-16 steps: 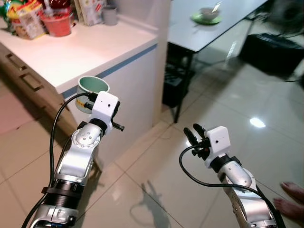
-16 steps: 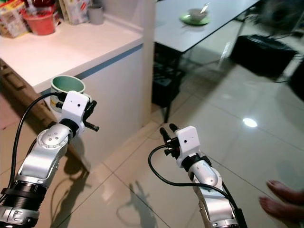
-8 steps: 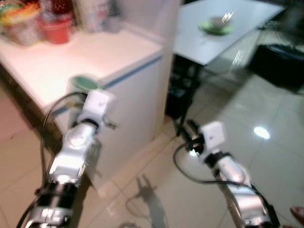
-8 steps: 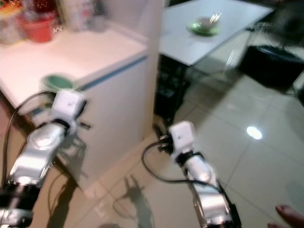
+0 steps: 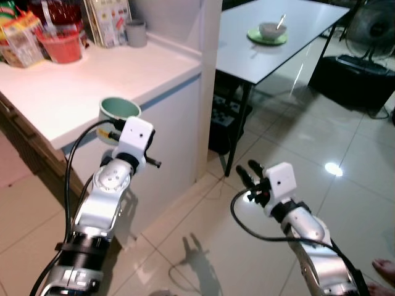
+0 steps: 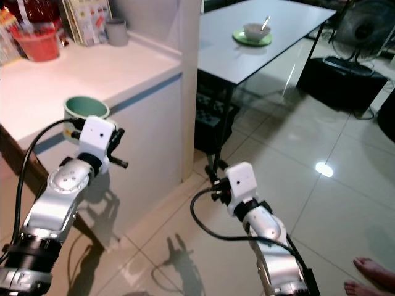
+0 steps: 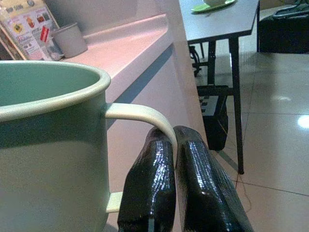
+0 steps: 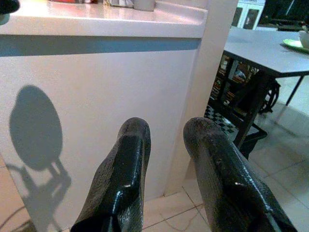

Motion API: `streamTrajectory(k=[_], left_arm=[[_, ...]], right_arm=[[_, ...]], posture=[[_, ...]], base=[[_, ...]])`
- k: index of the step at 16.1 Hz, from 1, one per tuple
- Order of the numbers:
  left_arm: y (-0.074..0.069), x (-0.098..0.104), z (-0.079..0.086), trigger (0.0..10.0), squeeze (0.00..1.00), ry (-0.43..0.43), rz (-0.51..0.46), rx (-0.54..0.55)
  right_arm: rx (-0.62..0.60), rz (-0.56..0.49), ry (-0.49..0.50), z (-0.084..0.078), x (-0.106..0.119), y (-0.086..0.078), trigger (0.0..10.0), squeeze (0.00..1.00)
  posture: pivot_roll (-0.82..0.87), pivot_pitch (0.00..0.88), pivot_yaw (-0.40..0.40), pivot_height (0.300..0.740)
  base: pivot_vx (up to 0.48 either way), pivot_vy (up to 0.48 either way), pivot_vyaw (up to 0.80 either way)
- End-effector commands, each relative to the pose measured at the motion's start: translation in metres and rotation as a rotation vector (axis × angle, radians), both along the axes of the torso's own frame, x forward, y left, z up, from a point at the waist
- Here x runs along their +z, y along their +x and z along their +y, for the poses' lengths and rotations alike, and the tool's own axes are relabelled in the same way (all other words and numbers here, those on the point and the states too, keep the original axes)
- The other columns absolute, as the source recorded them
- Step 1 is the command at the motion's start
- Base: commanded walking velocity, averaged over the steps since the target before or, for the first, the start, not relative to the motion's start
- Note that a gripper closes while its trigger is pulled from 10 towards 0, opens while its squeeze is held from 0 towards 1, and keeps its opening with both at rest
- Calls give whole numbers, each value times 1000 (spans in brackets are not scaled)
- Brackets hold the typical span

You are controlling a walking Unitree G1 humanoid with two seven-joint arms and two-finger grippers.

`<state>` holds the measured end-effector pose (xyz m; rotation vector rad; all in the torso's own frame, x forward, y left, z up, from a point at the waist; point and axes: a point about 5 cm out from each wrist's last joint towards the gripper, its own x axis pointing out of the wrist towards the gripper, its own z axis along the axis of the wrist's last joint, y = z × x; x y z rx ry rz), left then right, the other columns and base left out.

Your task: Setting the table

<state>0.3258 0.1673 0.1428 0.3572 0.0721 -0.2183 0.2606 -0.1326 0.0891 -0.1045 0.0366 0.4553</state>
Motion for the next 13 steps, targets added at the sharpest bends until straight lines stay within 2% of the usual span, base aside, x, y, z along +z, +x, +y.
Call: streamTrajectory(k=[1, 3, 13], left_arm=[[2, 7, -5, 10000, 0, 8, -28, -28], [2, 7, -6, 10000, 0, 27, -34, -40], [2, 7, -4, 10000, 0, 38, -41, -27]], right_arm=[[-11, -6, -15, -4, 1, 2, 10000, 0], [-9, -5, -15, -4, 0, 2, 10000, 0], [-16, 4, -17, -3, -2, -1, 10000, 0]], posture=[[63, 0, 7, 740], [63, 0, 7, 740], [65, 0, 16, 740]], base=[[0, -480, 0], [0, -476, 0], [0, 0, 0]])
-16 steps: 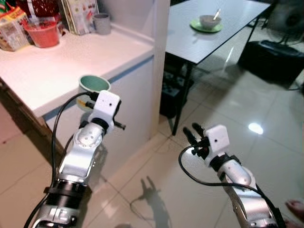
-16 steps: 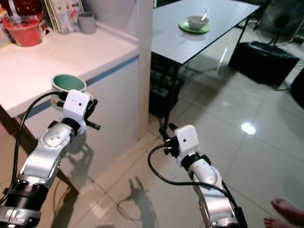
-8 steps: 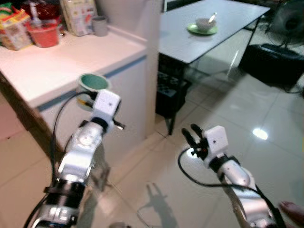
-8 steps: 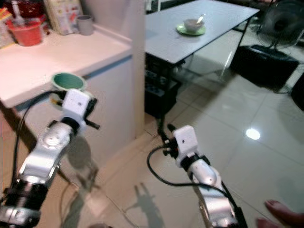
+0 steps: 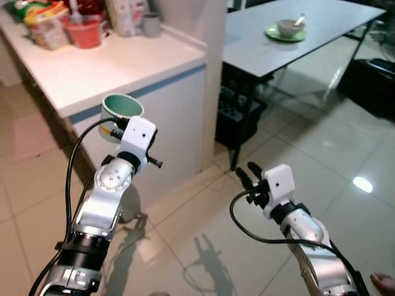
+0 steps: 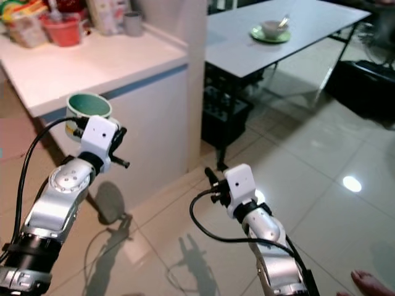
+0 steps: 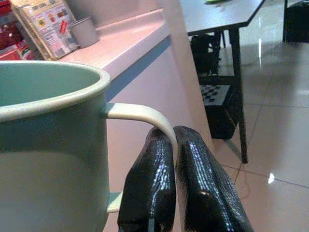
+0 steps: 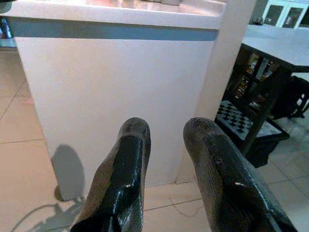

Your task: Setting the table

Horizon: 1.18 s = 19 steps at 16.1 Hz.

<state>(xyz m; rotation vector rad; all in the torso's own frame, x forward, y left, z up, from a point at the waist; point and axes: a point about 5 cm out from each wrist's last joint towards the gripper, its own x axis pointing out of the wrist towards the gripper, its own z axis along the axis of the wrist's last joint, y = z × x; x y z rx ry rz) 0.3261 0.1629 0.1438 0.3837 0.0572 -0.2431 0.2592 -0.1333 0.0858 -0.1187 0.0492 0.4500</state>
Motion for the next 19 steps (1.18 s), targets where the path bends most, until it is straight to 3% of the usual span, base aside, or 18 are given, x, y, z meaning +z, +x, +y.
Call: streamTrajectory(k=[1, 6, 9, 19], left_arm=[[2, 6, 0, 10000, 0, 15, -29, 1], [2, 7, -4, 10000, 0, 45, -33, -35], [1, 8, -7, 10000, 0, 81, -34, -74], [1, 8, -11, 10000, 0, 89, -34, -100]], right_arm=[[-11, -4, -1, -2, 2, 1, 10000, 0], [-9, -3, -1, 0, 1, 0, 10000, 0], [-4, -2, 2, 1, 1, -1, 10000, 0], [-2, 10, 5, 3, -1, -2, 10000, 0]], posture=[[65, 0, 16, 740], [64, 0, 23, 740], [64, 0, 25, 740], [61, 0, 33, 740]], base=[[0, 0, 0], [0, 0, 0], [480, 0, 0], [460, -39, 0]])
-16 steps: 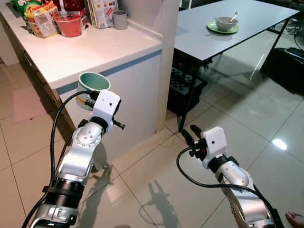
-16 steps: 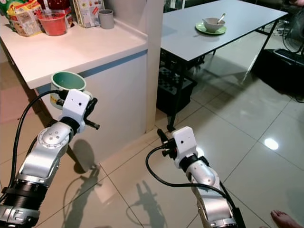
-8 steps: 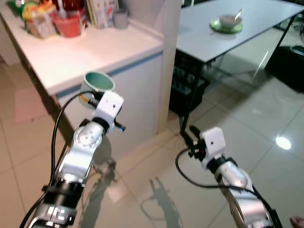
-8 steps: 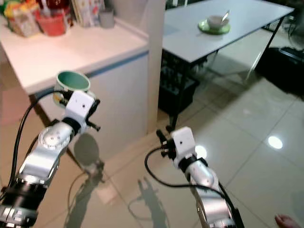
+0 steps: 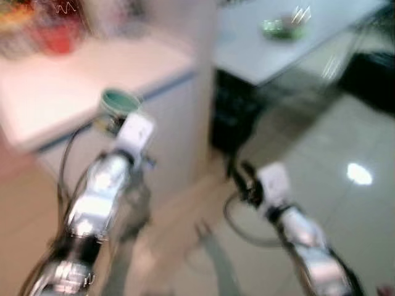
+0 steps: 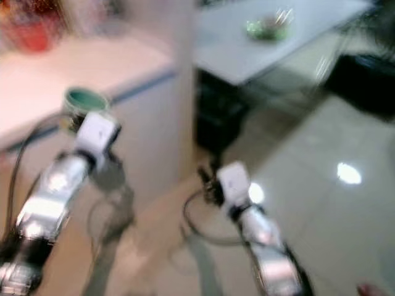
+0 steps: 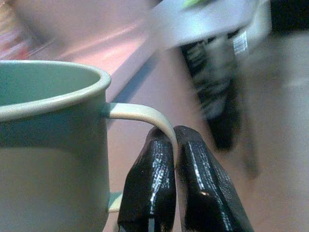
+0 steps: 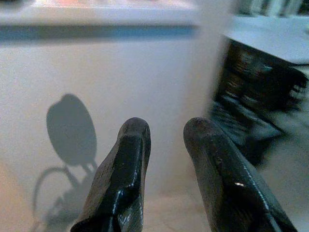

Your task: Setting the table

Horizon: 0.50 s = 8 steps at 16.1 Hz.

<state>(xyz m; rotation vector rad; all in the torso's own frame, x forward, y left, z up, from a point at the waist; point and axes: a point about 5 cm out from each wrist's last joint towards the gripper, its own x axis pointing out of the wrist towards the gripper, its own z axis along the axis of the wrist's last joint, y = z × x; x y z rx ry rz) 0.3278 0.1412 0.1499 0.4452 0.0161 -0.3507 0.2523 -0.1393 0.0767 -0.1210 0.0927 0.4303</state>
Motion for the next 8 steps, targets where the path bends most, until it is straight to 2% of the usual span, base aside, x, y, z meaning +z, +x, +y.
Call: streamTrajectory(k=[1, 3, 5, 8], left_arm=[[-1, 1, 10, 10000, 0, 28, -6, 19], [-1, 2, 13, 10000, 0, 3, -10, 68], [0, 2, 14, 10000, 0, 11, -19, 73], [0, 1, 12, 10000, 0, 17, -21, 85]], right_arm=[[19, -29, 18, 9, 8, 4, 10000, 0], [7, -20, 34, 9, 7, 5, 10000, 0], [8, -36, 23, 9, 10, 6, 10000, 0], [-1, -43, 28, 7, 11, 8, 10000, 0]], posture=[[62, 0, 33, 740], [62, 0, 33, 740], [62, 0, 32, 740], [65, 0, 31, 740]], base=[[0, -465, 0], [0, 0, 0], [0, 0, 0], [0, 0, 452]])
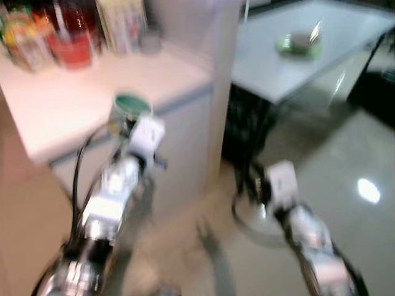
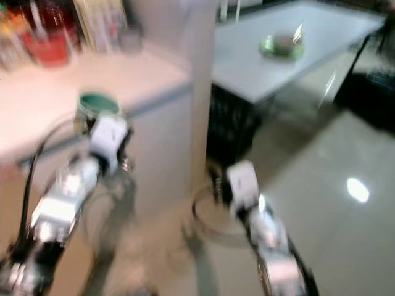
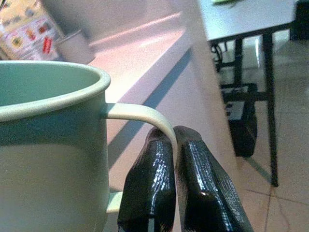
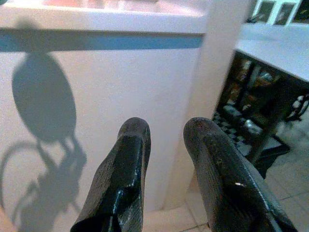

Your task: Setting the table

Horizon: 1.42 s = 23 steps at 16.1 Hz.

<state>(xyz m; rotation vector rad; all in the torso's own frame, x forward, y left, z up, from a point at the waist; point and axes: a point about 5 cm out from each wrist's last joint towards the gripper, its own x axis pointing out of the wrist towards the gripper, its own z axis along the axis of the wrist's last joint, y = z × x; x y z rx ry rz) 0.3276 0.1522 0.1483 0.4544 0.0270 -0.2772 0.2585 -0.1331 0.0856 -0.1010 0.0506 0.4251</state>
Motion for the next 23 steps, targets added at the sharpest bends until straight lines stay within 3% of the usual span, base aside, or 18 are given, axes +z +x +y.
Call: streamTrajectory(k=[1, 3, 10, 14, 18, 19, 20, 22, 23], left_arm=[[0, 2, 2, 10000, 0, 3, -8, 20], [-1, -1, 0, 10000, 0, -40, 29, 13], [-2, -2, -5, 10000, 0, -13, 29, 5], [-7, 0, -2, 10000, 0, -198, 21, 18], [-38, -22, 55, 10000, 0, -354, 59, 131], [-42, -25, 60, 10000, 0, -374, 68, 145], [-64, -45, 75, 10000, 0, -393, 111, 197], [-89, -64, 72, 10000, 0, -373, 141, 209], [-94, -67, 71, 10000, 0, -374, 149, 207]], right_arm=[[3, -5, -2, 1, 2, 2, 10000, 0], [4, 1, -4, 1, 2, 2, 10000, 0], [-6, 7, -5, 0, 1, 5, 10000, 0], [-26, -1, 3, -1, 2, 5, 10000, 0], [-17, 0, -12, -2, -9, 1, 10000, 0], [-14, 3, -22, -3, -12, 0, 10000, 0], [0, 21, -46, -5, -23, -2, 10000, 0], [10, 29, -51, -4, -29, -3, 10000, 0], [13, 29, -49, -4, -29, -2, 10000, 0]], posture=[[66, 0, 31, 740], [70, 0, 28, 740], [73, 0, 28, 740], [74, 0, 28, 740], [103, 0, 12, 740], [111, 0, 9, 740], [130, 0, -2, 740], [145, 0, -20, 740], [153, 0, -30, 740]], base=[[0, 0, 438], [0, 0, 413], [0, 0, 229], [0, 0, 0], [0, 0, 0], [0, 0, 0], [0, 0, 0], [0, 0, 0], [0, 0, 0]])
